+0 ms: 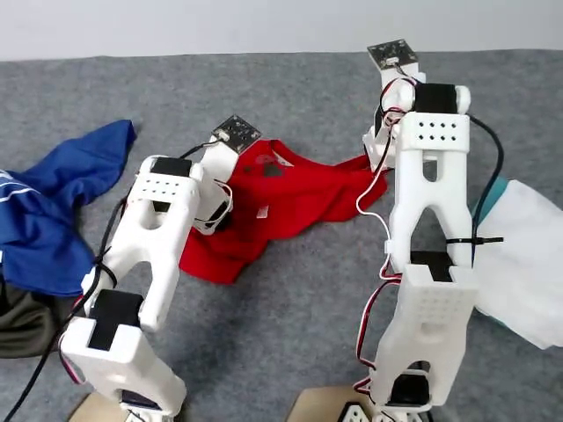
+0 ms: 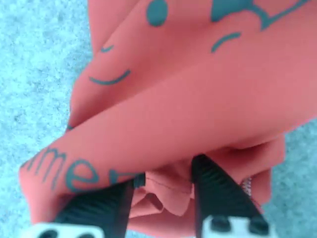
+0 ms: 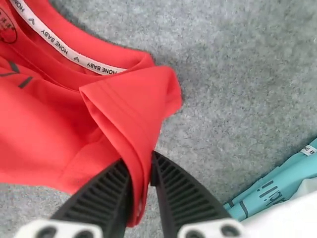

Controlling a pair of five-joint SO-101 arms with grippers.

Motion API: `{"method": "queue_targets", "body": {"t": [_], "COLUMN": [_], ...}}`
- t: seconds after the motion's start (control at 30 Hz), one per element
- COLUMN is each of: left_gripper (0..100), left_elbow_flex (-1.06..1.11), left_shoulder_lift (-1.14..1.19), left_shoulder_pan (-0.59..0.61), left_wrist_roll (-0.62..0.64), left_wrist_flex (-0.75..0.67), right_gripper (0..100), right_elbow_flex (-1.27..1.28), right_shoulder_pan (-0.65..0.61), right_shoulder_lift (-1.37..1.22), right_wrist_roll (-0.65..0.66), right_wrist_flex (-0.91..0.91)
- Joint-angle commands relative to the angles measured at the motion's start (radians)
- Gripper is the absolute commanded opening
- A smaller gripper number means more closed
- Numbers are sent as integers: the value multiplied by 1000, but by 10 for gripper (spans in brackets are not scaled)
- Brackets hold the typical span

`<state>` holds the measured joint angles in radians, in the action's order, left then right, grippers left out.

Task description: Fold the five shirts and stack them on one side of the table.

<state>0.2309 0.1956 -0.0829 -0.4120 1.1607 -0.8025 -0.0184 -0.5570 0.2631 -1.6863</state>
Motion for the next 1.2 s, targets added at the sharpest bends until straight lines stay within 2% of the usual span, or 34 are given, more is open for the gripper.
{"method": "queue_targets", "body": {"t": [0.0,0.1,0.3,0.43,0.73,0.8,1.03,1.17], "left_gripper": [89,2,5,5,5,5,5,5], "left_elbow_flex": [-12,-39,-197,-306,-332,-332,-332,-331], "left_shoulder_lift": [-18,-64,-276,-434,-738,-784,-867,-902], "left_shoulder_pan": [-5,2,2,3,5,41,213,235], "left_wrist_roll": [-12,-12,-12,-12,-12,-9,-6,-6], "left_wrist_flex": [14,61,247,302,293,284,121,40], "right_gripper": [10,10,10,10,10,10,10,10], "right_elbow_flex": [-11,-11,-11,-11,-11,-11,-11,-11], "right_shoulder_pan": [8,13,33,71,114,114,108,110], "right_shoulder_lift": [38,105,228,272,415,470,673,794], "right_wrist_roll": [-8,-8,-2,-6,-3,-3,-8,-5], "right_wrist_flex": [-5,-4,-1,7,2,5,53,134]}}
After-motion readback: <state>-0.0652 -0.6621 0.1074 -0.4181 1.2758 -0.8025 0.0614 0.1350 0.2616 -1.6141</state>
